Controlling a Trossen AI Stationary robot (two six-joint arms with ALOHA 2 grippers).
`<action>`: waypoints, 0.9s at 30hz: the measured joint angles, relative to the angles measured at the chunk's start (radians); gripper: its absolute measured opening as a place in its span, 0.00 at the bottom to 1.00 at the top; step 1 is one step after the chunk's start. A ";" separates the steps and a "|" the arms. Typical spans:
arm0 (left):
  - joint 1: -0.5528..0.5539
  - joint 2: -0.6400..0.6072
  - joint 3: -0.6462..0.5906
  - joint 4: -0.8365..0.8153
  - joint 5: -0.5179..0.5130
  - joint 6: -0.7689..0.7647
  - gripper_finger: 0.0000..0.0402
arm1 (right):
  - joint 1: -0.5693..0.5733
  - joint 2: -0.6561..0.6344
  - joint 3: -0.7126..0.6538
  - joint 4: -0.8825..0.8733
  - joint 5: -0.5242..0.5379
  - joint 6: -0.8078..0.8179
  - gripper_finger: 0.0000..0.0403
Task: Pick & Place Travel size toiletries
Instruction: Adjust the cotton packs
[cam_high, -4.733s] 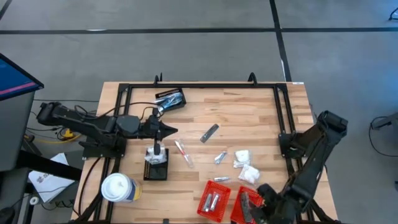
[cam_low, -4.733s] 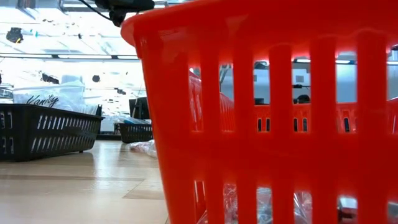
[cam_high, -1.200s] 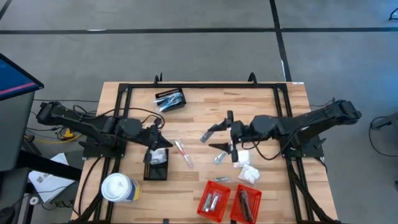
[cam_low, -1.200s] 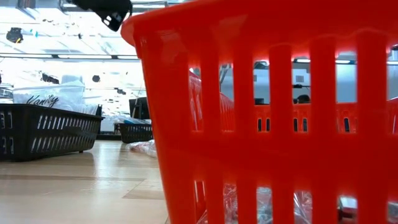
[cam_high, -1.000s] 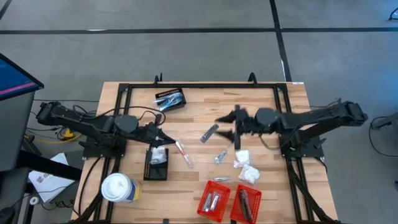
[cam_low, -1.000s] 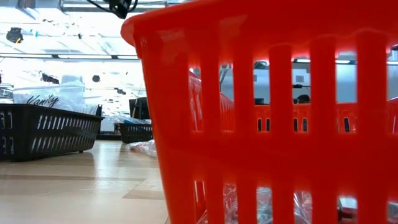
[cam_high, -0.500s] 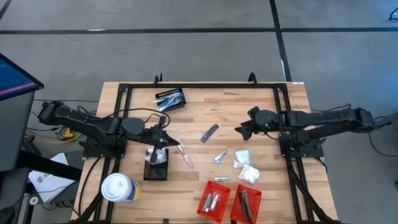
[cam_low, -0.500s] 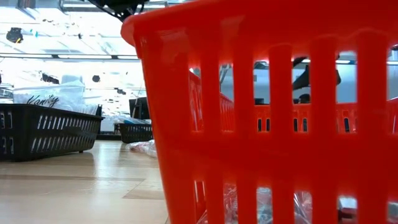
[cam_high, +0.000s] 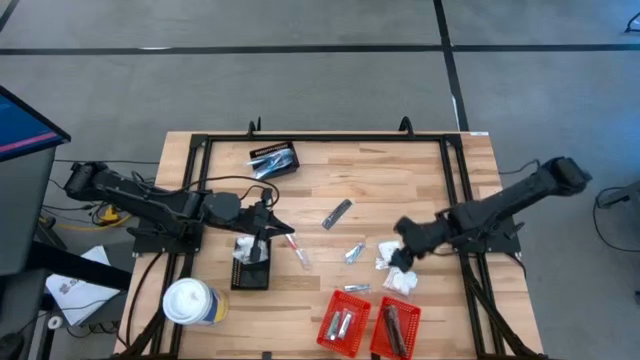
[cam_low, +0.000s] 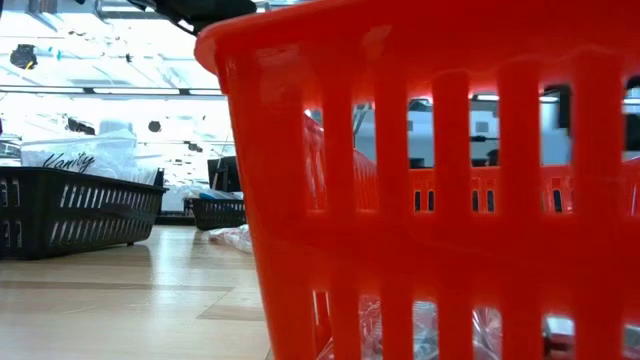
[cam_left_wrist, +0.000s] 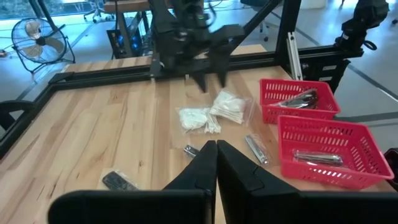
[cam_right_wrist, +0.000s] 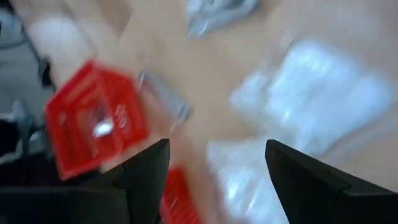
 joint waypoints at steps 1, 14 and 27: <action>0.000 0.000 0.000 0.001 0.000 -0.001 0.01 | 0.038 0.003 0.006 -0.003 -0.001 0.035 0.64; -0.006 -0.001 0.000 0.025 0.003 -0.046 0.01 | 0.336 0.130 0.021 -0.027 -0.002 0.455 0.56; -0.007 -0.001 0.000 0.029 0.001 -0.057 0.01 | 0.190 0.260 0.020 0.005 -0.083 0.309 0.41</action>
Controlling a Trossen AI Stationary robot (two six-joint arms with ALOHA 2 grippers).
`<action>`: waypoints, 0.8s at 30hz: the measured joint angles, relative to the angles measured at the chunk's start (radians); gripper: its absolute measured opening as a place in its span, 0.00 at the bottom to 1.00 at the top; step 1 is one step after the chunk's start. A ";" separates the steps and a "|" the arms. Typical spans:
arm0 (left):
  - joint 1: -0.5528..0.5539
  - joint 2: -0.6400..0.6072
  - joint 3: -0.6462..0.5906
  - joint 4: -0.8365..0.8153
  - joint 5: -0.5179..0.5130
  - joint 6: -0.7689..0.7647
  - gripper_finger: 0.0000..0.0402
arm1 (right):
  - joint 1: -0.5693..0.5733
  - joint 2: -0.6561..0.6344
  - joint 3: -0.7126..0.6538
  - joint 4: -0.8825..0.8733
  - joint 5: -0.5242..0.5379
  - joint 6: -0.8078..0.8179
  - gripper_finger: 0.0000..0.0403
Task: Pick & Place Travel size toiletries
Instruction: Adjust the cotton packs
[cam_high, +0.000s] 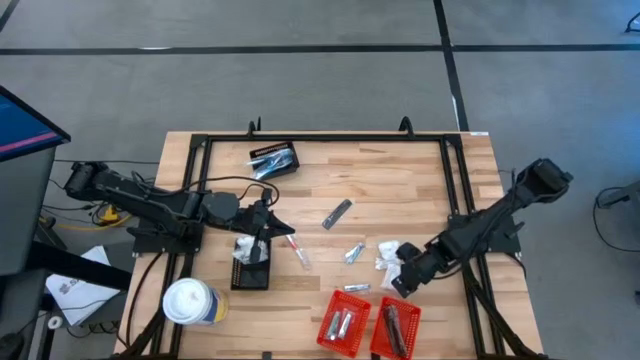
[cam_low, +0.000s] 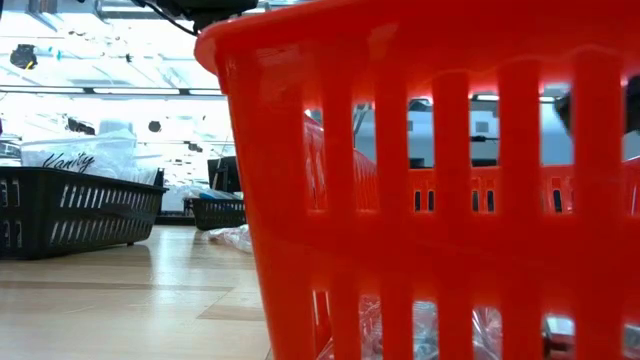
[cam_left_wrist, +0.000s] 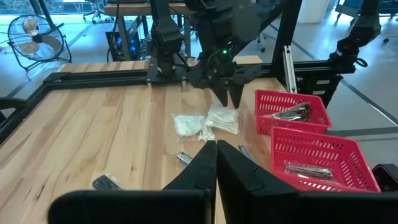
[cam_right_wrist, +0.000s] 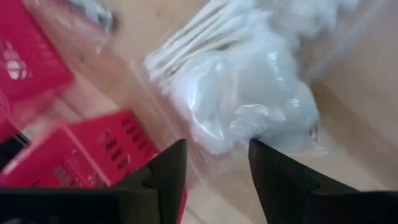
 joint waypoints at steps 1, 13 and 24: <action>0.000 0.000 0.000 0.000 0.000 0.000 0.01 | -0.018 0.001 0.000 0.002 0.001 -0.024 0.40; 0.000 0.000 0.000 0.001 -0.001 -0.001 0.01 | -0.315 0.001 0.000 0.027 0.050 -0.367 0.28; -0.003 0.000 0.000 0.006 0.000 -0.008 0.01 | -0.519 0.001 0.000 0.184 0.101 -0.592 0.23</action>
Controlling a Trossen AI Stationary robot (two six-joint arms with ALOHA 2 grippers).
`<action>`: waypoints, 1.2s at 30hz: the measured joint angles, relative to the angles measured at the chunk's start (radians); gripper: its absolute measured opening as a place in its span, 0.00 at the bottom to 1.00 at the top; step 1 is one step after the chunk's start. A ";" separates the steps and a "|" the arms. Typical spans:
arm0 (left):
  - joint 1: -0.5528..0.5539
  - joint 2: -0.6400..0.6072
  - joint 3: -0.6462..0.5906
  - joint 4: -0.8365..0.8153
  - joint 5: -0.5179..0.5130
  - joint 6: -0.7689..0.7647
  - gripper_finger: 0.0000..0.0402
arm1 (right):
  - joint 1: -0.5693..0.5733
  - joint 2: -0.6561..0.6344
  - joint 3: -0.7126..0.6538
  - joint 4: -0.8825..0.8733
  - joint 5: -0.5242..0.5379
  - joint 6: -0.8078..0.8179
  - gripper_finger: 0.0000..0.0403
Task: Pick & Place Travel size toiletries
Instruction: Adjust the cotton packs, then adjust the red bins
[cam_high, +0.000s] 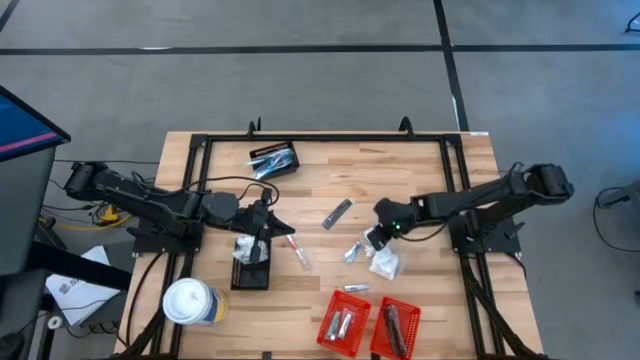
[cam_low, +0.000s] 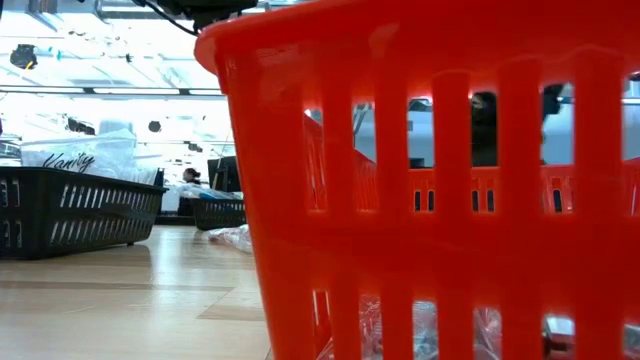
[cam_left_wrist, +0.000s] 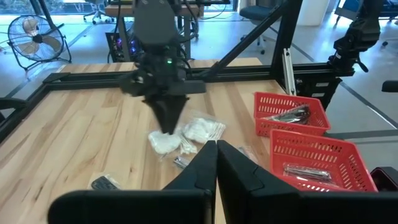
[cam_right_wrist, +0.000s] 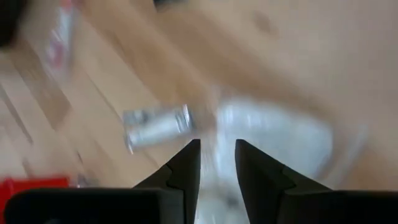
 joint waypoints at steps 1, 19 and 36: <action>-0.003 0.000 0.000 0.000 0.000 -0.005 0.01 | -0.011 0.000 0.000 0.032 0.018 -0.026 0.23; -0.029 0.000 0.000 0.007 0.001 -0.005 0.01 | 0.103 0.000 0.000 0.555 -0.177 -0.185 0.23; -0.028 0.000 0.000 0.016 0.000 -0.004 0.01 | 0.380 -0.044 0.011 -0.132 -0.088 0.281 0.23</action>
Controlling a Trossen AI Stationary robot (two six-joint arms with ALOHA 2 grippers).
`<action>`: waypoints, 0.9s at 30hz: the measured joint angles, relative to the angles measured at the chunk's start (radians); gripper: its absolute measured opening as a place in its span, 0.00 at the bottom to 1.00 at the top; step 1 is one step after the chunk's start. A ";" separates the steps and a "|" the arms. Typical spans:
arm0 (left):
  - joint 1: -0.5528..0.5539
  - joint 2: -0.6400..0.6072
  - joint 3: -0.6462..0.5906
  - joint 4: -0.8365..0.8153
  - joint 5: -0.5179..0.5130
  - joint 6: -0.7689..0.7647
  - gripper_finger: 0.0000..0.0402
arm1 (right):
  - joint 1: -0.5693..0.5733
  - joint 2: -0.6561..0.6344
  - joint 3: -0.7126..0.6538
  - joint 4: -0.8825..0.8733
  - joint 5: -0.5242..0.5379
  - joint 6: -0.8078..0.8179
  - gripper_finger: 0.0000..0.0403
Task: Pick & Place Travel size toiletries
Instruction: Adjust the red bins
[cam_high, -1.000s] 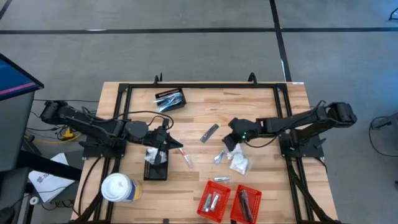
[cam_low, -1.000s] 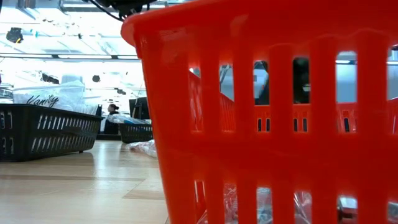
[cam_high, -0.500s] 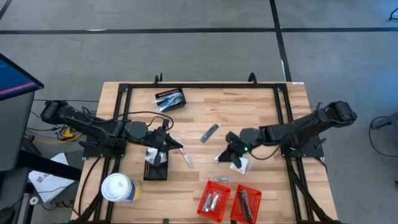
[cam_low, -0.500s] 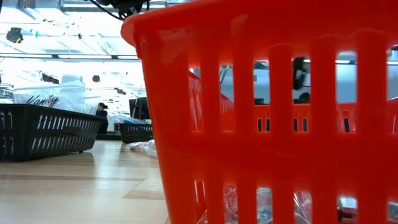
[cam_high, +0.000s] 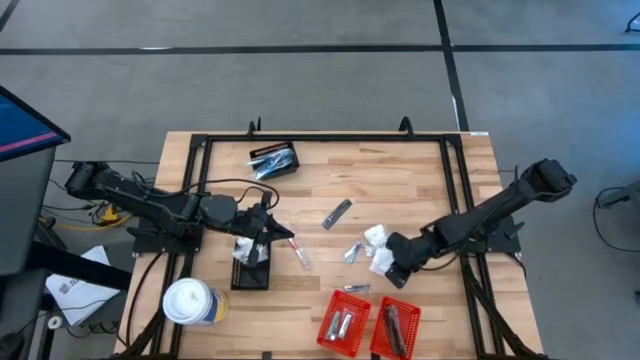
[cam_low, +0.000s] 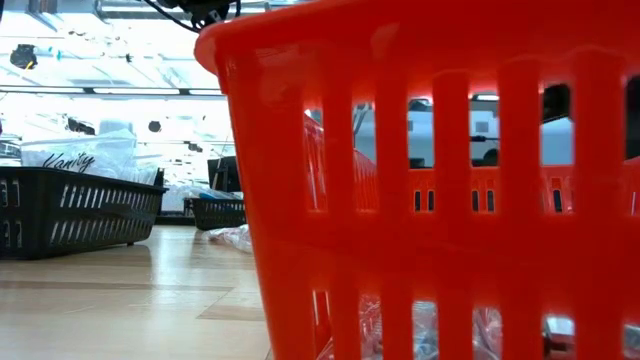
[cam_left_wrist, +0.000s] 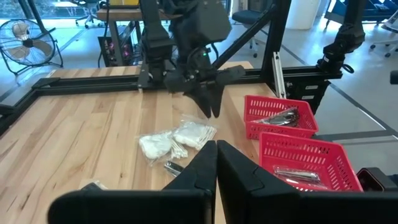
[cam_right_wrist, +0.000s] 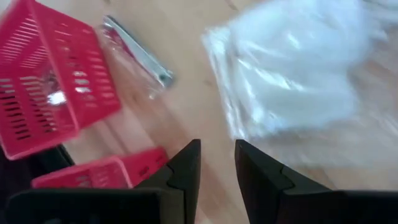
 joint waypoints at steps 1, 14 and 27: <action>0.000 0.000 0.000 0.000 0.000 0.000 0.01 | 0.018 -0.015 0.001 -0.024 0.010 0.027 0.23; 0.000 0.000 0.000 0.007 0.000 -0.006 0.01 | 0.222 0.028 0.003 -0.303 0.022 0.052 0.23; 0.000 0.000 0.000 0.021 0.000 -0.008 0.01 | 0.301 0.240 0.069 -0.472 0.124 -0.085 0.14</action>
